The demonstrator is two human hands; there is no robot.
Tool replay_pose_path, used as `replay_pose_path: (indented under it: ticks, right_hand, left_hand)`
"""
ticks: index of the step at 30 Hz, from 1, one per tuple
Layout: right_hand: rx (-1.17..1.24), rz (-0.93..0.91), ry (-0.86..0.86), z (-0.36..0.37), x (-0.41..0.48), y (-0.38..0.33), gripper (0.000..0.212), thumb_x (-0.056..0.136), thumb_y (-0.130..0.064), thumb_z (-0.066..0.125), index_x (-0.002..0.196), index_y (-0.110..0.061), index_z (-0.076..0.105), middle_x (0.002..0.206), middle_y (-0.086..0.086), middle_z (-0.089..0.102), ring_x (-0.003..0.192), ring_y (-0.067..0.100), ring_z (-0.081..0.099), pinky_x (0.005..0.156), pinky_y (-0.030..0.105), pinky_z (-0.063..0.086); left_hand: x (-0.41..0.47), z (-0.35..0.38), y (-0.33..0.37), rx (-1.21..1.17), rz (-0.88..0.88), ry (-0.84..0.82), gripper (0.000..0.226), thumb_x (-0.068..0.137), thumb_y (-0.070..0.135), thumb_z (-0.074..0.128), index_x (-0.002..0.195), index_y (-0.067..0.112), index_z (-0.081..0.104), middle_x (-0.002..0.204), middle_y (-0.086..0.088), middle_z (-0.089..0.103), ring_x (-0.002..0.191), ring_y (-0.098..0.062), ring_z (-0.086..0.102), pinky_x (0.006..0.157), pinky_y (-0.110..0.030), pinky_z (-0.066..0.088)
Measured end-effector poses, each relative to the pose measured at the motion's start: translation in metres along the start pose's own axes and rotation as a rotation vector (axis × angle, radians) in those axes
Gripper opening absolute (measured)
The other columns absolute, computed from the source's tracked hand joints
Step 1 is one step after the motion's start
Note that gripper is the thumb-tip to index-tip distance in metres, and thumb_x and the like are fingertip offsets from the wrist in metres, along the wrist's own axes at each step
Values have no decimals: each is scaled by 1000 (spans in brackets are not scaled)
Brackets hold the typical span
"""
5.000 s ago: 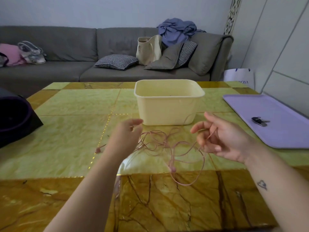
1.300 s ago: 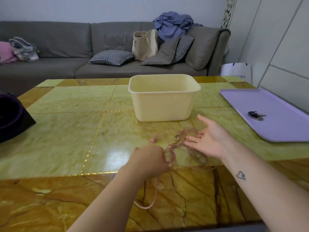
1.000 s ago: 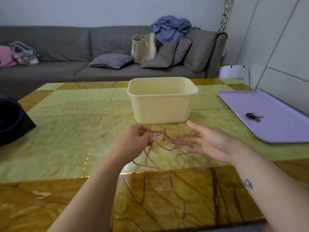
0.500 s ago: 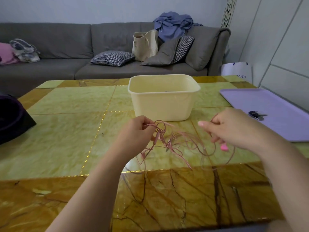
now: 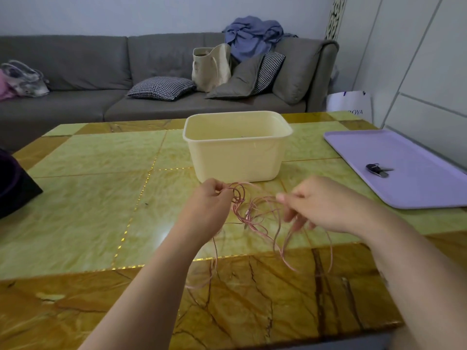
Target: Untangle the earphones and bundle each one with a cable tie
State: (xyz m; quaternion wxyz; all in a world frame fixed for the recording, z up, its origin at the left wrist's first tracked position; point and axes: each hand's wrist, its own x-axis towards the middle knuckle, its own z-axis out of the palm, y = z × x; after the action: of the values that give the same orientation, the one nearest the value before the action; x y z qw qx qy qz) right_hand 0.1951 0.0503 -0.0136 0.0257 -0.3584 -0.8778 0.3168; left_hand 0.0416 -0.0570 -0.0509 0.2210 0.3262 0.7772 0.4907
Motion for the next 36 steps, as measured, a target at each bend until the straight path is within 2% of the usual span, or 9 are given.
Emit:
replay_pose_path:
  ticks: [3,6,9,11,19,25,29,32,36]
  right_hand:
    - [419,-189,166,8,2,-12,31,92,-47,48,105,-23,61,99,-8,69,88,8,67,82,33,54]
    - [360,-345,156,29,1,-21,37,83,-41,66,115,-33,49,111,-18,56,84,0,62,76,20,53]
    - [286,-414,210,37,4,-22,25,84,-22,70,104,-31,59,97,-16,63,60,8,56,59,18,48]
    - [422,-396,143,32,8,-18,14,83,-19,70,95,-26,65,85,-7,70,63,11,62,63,21,51]
    - [727,-309,124,23,14,-7,1,84,-14,66,84,-14,66,57,-11,63,50,-3,53,51,7,38]
    - [862,-322,-28,21,14,-1,18,68,-30,67,80,-16,68,60,-9,59,55,1,51,52,13,40]
    - [710,-322,-121,20,12,1,12,72,-25,70,84,-22,72,71,-1,63,60,5,54,55,14,42]
    - [534,-302,-92,20,13,2,9,82,-15,69,86,-23,71,75,6,66,64,13,57,59,20,45]
    - [232,-242,-24,26,20,9,4,84,-26,69,82,-31,69,69,-8,61,65,8,52,65,27,41]
  left_hand:
    - [-1,0,2,-48,2,-43,12,90,18,51,81,22,58,42,11,47,49,-17,37,61,-33,37]
    - [-2,-3,5,-147,-17,-121,3,81,23,61,83,22,60,37,13,45,43,-12,38,60,-33,36]
    - [-3,-10,8,-278,-23,-207,7,82,15,63,85,16,57,40,12,38,36,-7,31,47,-22,32]
    - [-6,-16,13,-380,-3,-259,11,88,2,55,86,13,53,45,8,31,35,-6,25,38,-18,29]
    - [-14,-28,21,-613,108,-341,15,94,3,43,84,12,50,45,11,27,38,-5,20,39,-16,29]
    - [-16,-33,14,-16,351,-268,10,79,30,67,82,21,69,58,5,58,58,-4,50,59,-13,41]
    - [-16,-28,12,82,365,-182,10,86,27,63,77,25,68,66,16,57,56,3,48,56,-6,35]
    - [-9,-29,10,20,396,-49,16,89,28,58,74,29,65,103,12,57,84,11,52,75,-5,36]
    - [-9,-32,10,-207,352,65,25,94,29,48,76,22,64,76,15,66,79,3,59,83,-22,44]
